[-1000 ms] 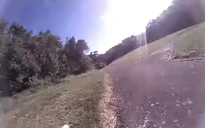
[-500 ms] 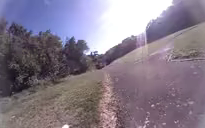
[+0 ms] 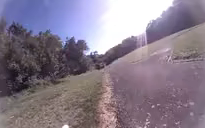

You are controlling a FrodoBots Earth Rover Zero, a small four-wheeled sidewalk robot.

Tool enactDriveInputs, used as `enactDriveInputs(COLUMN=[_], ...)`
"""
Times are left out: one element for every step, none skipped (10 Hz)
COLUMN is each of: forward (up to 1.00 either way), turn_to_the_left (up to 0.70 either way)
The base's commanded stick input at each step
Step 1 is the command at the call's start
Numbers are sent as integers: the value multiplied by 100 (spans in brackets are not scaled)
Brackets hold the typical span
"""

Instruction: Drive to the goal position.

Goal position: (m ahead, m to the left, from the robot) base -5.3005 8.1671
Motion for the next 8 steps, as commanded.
enactDriveInputs(forward=[5,5,6,7,8,9,8,7], turn_to_the_left=[0,0,0,0,0,0,0,0])
